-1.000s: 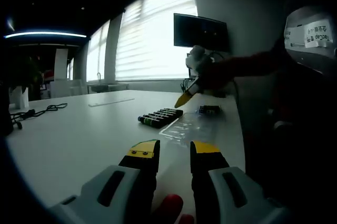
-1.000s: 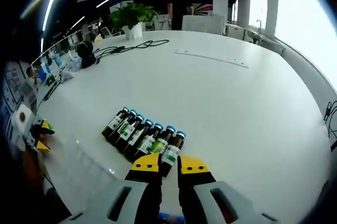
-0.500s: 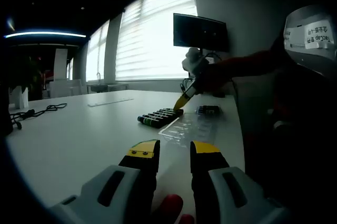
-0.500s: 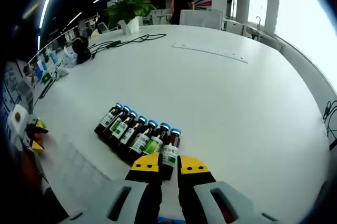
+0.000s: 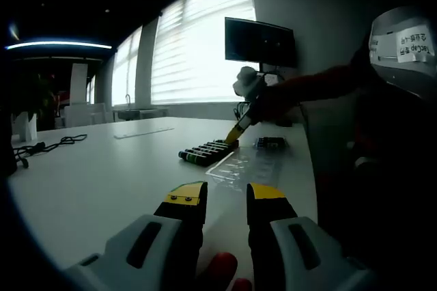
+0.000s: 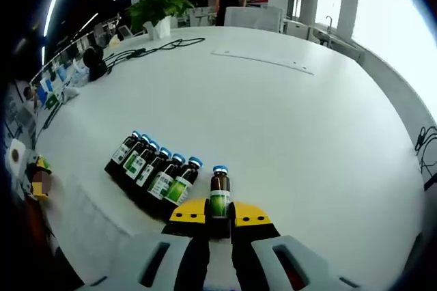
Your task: Grip medicine bottles put into box
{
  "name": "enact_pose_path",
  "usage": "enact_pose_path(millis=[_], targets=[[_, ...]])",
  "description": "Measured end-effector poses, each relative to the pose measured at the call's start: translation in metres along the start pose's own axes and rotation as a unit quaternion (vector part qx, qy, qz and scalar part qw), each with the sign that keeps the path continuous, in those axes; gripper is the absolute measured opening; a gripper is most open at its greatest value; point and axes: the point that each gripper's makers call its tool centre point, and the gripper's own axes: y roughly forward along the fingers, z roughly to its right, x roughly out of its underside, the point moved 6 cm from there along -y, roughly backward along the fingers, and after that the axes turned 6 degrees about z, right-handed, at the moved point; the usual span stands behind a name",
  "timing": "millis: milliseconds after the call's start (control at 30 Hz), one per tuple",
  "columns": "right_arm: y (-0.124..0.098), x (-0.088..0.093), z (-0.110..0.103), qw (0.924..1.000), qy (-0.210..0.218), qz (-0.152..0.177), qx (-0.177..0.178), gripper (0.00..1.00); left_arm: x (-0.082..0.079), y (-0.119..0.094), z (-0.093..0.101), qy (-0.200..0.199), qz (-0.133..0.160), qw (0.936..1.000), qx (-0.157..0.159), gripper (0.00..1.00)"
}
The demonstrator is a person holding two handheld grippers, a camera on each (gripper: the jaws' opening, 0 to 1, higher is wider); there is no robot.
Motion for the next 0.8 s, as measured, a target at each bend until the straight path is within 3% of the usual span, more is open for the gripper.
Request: enact_pose_path(millis=[133,467,800], targets=[[0.0,0.0,0.001,0.9999,0.013,-0.002,-0.001,0.07,0.0,0.0,0.0,0.0,0.0,1.0,0.0,0.17],[-0.005,-0.008,0.005,0.9992,-0.026,0.02,0.021,0.06,0.0,0.0,0.0,-0.001,0.0,1.0,0.0,0.17],[-0.014,-0.006,-0.002,0.9992,-0.026,0.027,0.014,0.07,0.0,0.0,0.0,0.0,0.0,1.0,-0.001,0.17]])
